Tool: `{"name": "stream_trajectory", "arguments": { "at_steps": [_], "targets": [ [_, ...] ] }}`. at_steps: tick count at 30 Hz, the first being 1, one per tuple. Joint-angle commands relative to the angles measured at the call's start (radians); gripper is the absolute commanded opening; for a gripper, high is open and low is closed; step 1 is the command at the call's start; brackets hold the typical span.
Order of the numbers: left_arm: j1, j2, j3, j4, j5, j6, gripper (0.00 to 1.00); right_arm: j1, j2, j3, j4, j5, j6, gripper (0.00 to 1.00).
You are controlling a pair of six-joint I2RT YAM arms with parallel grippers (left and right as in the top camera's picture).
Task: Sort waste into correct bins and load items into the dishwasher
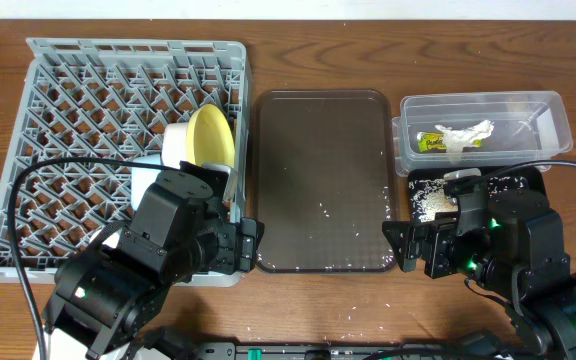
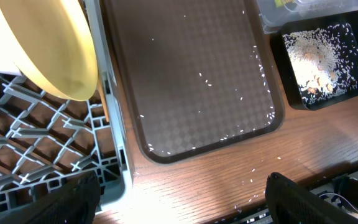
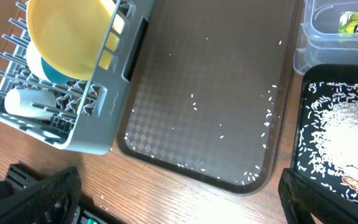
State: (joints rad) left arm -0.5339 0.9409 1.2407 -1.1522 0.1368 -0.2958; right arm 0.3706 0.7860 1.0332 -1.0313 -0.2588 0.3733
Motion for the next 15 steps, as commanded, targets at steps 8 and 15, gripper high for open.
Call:
{"name": "stream_trajectory", "arguments": {
  "at_steps": [8,15],
  "targets": [
    [-0.002,0.0,0.017,-0.003,0.013,-0.013,0.86,-0.136,-0.18,-0.106,0.212,0.191,-0.164,0.99],
    [-0.002,0.0,0.017,-0.003,0.013,-0.013,0.86,-0.261,-0.425,-0.462,0.479,0.189,-0.198,0.99]
  ]
}}
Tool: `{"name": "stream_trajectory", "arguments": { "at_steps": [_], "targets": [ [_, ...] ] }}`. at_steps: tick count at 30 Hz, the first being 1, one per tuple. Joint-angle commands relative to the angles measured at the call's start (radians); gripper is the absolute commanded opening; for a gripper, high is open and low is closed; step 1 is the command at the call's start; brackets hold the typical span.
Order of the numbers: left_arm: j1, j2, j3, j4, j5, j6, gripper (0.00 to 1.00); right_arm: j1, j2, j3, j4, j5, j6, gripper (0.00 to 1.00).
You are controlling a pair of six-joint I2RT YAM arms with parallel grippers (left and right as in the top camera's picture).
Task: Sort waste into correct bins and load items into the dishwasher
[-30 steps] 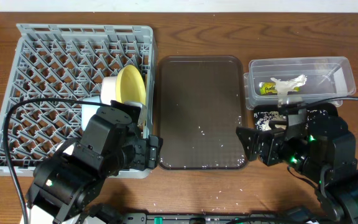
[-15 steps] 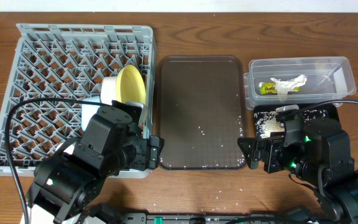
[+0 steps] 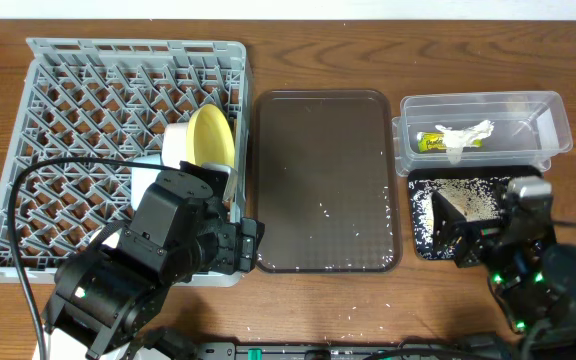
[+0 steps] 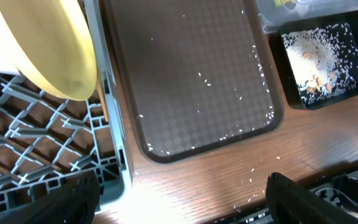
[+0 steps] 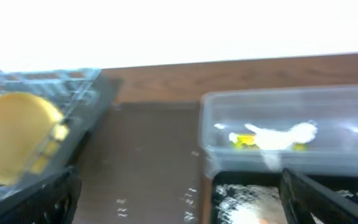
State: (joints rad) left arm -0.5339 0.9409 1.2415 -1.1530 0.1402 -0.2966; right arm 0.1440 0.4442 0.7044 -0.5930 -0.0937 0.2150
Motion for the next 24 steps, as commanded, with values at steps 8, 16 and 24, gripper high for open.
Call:
{"name": "stream_trajectory", "arguments": {
  "at_steps": [8,16,24],
  "targets": [
    [-0.002,0.0,0.016,-0.003,0.009,-0.012,0.86,-0.036,-0.323,-0.415,0.171,0.026,-0.039,0.99],
    [-0.002,0.0,0.016,-0.003,0.009,-0.012,0.86,-0.036,-0.438,-0.637,0.385,0.026,-0.036,0.99],
    [-0.002,0.0,0.016,-0.003,0.009,-0.012,0.87,-0.036,-0.439,-0.699,0.524,0.03,-0.037,0.99]
  ]
}}
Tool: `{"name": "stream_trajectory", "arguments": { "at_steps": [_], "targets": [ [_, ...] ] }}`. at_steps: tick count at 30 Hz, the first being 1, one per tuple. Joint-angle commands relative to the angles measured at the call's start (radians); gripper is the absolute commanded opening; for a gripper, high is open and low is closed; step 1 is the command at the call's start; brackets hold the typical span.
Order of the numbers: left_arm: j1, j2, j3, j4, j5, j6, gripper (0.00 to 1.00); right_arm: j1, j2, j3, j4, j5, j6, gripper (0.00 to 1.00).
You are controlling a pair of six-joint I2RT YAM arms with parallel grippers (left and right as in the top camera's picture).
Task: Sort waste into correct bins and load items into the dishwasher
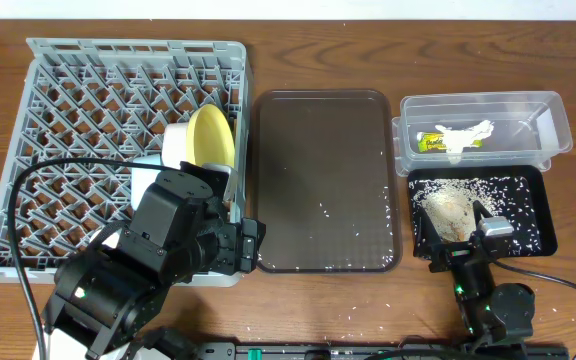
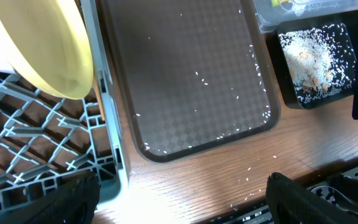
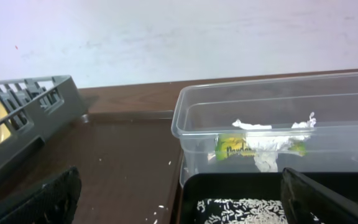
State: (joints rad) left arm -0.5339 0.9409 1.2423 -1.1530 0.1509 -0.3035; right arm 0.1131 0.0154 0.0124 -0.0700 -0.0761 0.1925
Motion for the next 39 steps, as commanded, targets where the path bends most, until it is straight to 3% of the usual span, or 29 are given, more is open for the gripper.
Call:
{"name": "stream_trajectory", "arguments": {
  "at_steps": [1,24,29,33,39],
  "targets": [
    [-0.002,0.0,0.016,-0.003,-0.002,-0.005,0.86,-0.005,-0.01,-0.007,0.002,0.012,-0.014,0.99],
    [-0.002,0.0,0.016,-0.003,-0.003,-0.005,0.87,-0.005,-0.009,-0.007,0.001,0.012,-0.014,0.99],
    [0.042,-0.044,-0.013,-0.012,-0.232,-0.005,0.87,-0.005,-0.009,-0.007,0.001,0.012,-0.014,0.99],
    [0.181,-0.123,-0.103,0.148,-0.291,0.004,0.87,-0.005,-0.009,-0.007,0.001,0.012,-0.014,0.99],
    [0.399,-0.274,-0.326,0.523,-0.077,0.168,0.87,-0.005,-0.009,-0.007,0.001,0.012,-0.014,0.99]
  ]
}}
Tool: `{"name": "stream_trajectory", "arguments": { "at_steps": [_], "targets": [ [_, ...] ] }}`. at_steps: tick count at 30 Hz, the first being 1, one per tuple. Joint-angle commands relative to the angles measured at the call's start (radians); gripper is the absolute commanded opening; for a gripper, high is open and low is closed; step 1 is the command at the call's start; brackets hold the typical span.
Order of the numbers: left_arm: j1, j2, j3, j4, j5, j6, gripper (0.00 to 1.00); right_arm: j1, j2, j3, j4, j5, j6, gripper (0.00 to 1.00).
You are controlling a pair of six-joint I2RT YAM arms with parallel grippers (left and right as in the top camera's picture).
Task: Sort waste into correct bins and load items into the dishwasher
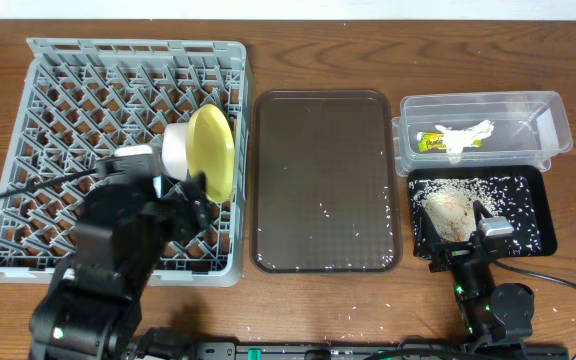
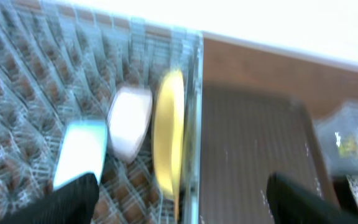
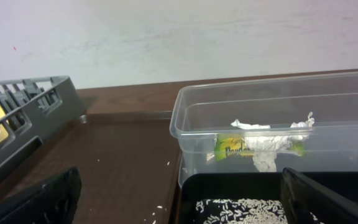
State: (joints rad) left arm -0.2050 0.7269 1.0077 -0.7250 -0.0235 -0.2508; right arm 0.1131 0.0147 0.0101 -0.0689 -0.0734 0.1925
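The grey dish rack (image 1: 68, 120) holds a yellow plate (image 1: 212, 150) on edge, a white cup (image 1: 175, 147) and a pale blue item (image 2: 79, 152). In the blurred left wrist view the plate (image 2: 169, 134) and cup (image 2: 129, 121) lie ahead of my open left gripper (image 2: 178, 202), which holds nothing. The clear bin (image 1: 543, 115) contains a wrapper (image 3: 235, 148) and crumpled tissue (image 3: 266, 144). The black bin (image 1: 528, 200) holds rice and food scraps. My right gripper (image 3: 179, 202) is open and empty, low at the black bin's near side.
A brown tray (image 1: 326, 180) with a few rice grains lies between rack and bins. Loose grains dot the wood along the front edge. The left arm (image 1: 118, 260) covers the rack's front part. A white wall stands behind the table.
My left arm has shifted left and back from the rack's front right corner. Its camera now looks across the rack instead of down at the tray. The right arm has not moved.
Both open grippers first hung by the tray's front corners. Then the right arm was back over the black bin, and later low at the table front, looking level at the bins. Now the left arm has drawn back too. No item has changed place.
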Motion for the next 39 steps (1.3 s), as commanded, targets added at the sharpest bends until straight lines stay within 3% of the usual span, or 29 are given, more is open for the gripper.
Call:
{"name": "stream_trajectory", "arguments": {
  "at_steps": [1,7,17,26,31,35,39],
  "targets": [
    [0.092,-0.092,-0.139,0.17,0.119,0.145,0.87,-0.005,-0.008,-0.005,0.0,0.01,-0.014,0.99],
    [0.137,-0.279,-0.391,0.46,0.129,0.268,0.87,-0.005,-0.008,-0.005,0.0,0.01,-0.014,0.99],
    [0.193,-0.534,-0.745,0.719,0.129,0.27,0.87,-0.005,-0.008,-0.005,0.0,0.01,-0.014,0.99],
    [0.193,-0.722,-0.922,0.742,0.129,0.27,0.87,-0.005,-0.008,-0.005,0.0,0.01,-0.014,0.99],
    [0.193,-0.726,-0.999,0.77,0.128,0.27,0.87,-0.005,-0.008,-0.005,0.0,0.01,-0.014,0.99],
    [0.193,-0.725,-1.004,0.668,0.124,0.27,0.87,-0.005,-0.008,-0.005,0.0,0.01,-0.014,0.99],
    [0.193,-0.723,-1.004,0.663,0.125,0.269,0.87,-0.005,-0.008,-0.005,0.0,0.01,-0.014,0.99]
  ]
}}
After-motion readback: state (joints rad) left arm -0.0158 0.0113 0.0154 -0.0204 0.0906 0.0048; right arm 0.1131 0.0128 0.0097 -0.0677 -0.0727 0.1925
